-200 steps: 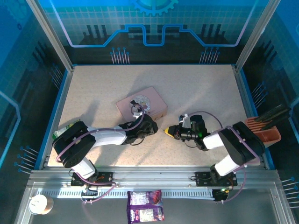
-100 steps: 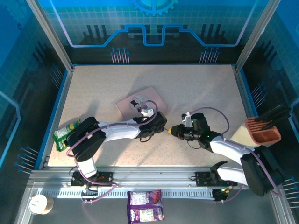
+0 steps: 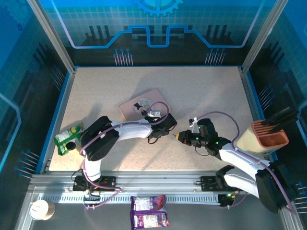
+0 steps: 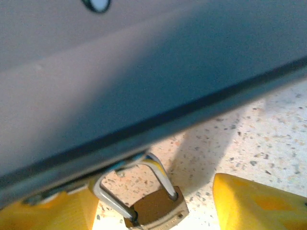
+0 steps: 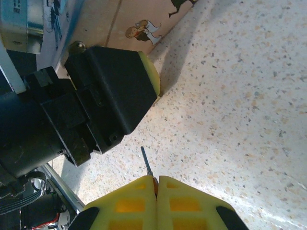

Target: Unlock the padlock with the key

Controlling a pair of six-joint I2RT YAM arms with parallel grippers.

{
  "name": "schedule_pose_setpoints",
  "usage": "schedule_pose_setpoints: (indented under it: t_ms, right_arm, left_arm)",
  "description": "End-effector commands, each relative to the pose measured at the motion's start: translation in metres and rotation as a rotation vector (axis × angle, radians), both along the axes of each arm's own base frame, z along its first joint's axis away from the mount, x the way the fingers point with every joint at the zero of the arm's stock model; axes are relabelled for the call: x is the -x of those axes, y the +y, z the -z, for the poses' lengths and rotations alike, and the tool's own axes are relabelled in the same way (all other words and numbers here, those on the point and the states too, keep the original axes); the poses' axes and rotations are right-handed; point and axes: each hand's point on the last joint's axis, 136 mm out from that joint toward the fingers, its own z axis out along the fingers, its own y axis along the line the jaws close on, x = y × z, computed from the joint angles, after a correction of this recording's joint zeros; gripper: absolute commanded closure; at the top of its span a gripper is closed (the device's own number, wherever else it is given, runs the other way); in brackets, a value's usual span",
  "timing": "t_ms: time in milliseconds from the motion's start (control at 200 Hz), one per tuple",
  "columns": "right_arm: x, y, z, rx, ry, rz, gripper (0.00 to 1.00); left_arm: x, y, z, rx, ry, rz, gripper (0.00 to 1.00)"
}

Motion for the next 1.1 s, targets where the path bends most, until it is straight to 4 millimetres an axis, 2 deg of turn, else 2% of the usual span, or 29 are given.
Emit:
schedule_pose_setpoints:
  t_ms: [0, 495, 705, 941, 1096]
  right_arm:
    - [0.008, -0.003, 0.007, 0.029, 0.008, -0.005, 1.00]
    - [0.013, 0.009, 0.016, 0.017, 0.033, -0.027, 1.00]
    - [0.011, 0.010, 0.022, 0.023, 0.046, -0.024, 1.00]
    - [0.004, 0.023, 0.024, -0.046, 0.068, -0.037, 1.00]
    - [-0.001, 0.028, 0.021, -0.055, 0.057, -0.046, 1.00]
  left_arm:
    - [-0.002, 0.004, 0.003, -0.052, 0.010, -0.003, 0.39]
    - [-0.005, 0.003, -0.004, -0.017, -0.023, 0.003, 0.71]
    - [-0.003, 0.003, -0.011, 0.039, -0.053, -0.005, 0.68]
    - [-0.004, 0.005, -0.017, 0.155, -0.087, -0.032, 0.77]
    - [-0.005, 0.004, -0.026, 0.201, -0.118, -0.024, 0.78]
